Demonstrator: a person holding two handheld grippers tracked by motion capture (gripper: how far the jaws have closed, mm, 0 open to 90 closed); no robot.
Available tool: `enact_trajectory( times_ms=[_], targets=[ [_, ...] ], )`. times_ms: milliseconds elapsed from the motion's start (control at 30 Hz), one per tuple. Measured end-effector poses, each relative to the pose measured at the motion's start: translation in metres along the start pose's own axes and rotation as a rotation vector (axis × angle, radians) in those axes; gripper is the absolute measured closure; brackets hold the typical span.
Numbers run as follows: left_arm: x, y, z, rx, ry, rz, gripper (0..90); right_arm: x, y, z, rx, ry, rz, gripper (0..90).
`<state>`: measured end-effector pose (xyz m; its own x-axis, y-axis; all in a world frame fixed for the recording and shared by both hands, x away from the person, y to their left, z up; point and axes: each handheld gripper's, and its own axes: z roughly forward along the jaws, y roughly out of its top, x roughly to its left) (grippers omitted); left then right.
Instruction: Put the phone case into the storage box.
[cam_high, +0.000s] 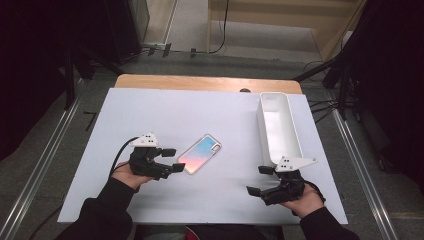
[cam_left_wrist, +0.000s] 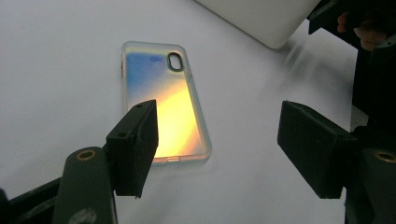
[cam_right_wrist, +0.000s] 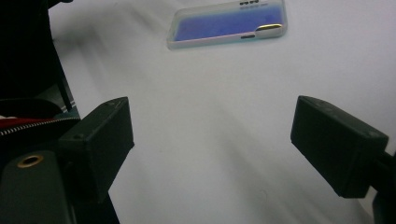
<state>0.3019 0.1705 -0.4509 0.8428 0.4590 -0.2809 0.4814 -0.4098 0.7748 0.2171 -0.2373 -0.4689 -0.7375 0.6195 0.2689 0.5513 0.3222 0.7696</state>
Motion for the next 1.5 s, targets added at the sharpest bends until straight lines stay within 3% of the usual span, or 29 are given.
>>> enact_trajectory(
  times_ms=[200, 433, 900, 1167, 1367, 1500],
  targets=[
    [-0.003, -0.003, -0.005, -0.012, -0.013, -0.019, 28.8, 0.0, 0.0, 0.0, -0.004, -0.002, 0.0, 11.9],
    [-0.008, -0.011, -0.012, -0.02, -0.011, 0.007, 28.4, 0.0, 0.0, 0.0, -0.004, -0.005, -0.001, 11.9],
    [-0.006, -0.032, -0.027, 0.021, -0.013, -0.004, 26.0, 0.001, 0.001, -0.001, -0.007, -0.007, -0.001, 11.9],
    [-0.005, -0.032, -0.027, 0.017, 0.005, -0.009, 24.2, 0.001, 0.001, -0.001, -0.009, -0.007, 0.001, 11.9],
    [-0.006, -0.028, -0.03, -0.028, 0.033, -0.014, 24.2, 0.001, 0.001, -0.001, -0.005, -0.01, 0.002, 11.9],
    [-0.006, -0.021, -0.032, -0.049, 0.046, -0.045, 24.5, 0.0, 0.0, -0.001, -0.003, -0.011, 0.003, 11.9]
  ],
)
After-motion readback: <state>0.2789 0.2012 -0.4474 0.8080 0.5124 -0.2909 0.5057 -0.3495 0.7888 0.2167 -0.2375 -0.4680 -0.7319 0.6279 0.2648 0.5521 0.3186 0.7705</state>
